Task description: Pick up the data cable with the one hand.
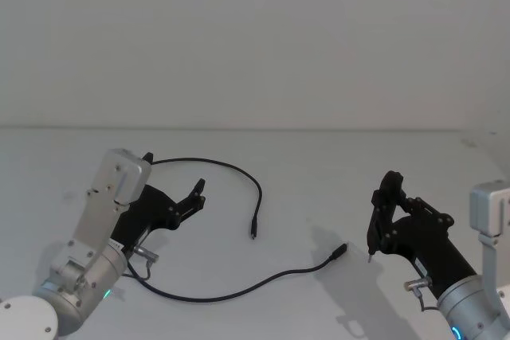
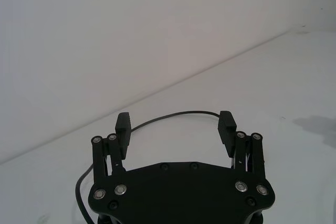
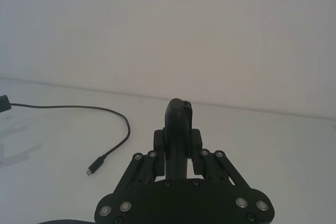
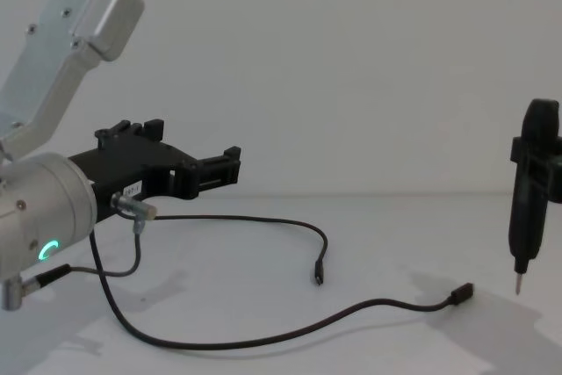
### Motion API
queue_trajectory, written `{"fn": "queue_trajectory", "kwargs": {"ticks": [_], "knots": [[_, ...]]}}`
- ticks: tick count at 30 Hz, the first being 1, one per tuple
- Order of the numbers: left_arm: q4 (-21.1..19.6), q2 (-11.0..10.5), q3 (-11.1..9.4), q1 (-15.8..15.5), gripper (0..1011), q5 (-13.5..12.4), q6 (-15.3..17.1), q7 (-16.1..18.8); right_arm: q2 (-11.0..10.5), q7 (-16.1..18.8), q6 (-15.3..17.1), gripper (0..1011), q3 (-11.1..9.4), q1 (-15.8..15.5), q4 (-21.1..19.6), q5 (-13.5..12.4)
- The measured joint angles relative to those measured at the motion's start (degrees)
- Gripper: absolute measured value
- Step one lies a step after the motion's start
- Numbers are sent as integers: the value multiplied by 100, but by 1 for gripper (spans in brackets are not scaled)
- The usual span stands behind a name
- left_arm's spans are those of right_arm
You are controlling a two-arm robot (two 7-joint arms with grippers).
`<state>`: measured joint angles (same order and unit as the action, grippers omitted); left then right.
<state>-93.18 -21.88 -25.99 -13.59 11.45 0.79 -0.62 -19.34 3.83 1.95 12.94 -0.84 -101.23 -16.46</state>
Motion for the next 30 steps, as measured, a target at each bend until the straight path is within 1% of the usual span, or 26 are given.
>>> {"fn": "queue_trajectory", "kwargs": {"ticks": [30], "knots": [[1,-2,-3,0,1001,4,1,-1,0,0,0,279,0,0,0,-1]]}}
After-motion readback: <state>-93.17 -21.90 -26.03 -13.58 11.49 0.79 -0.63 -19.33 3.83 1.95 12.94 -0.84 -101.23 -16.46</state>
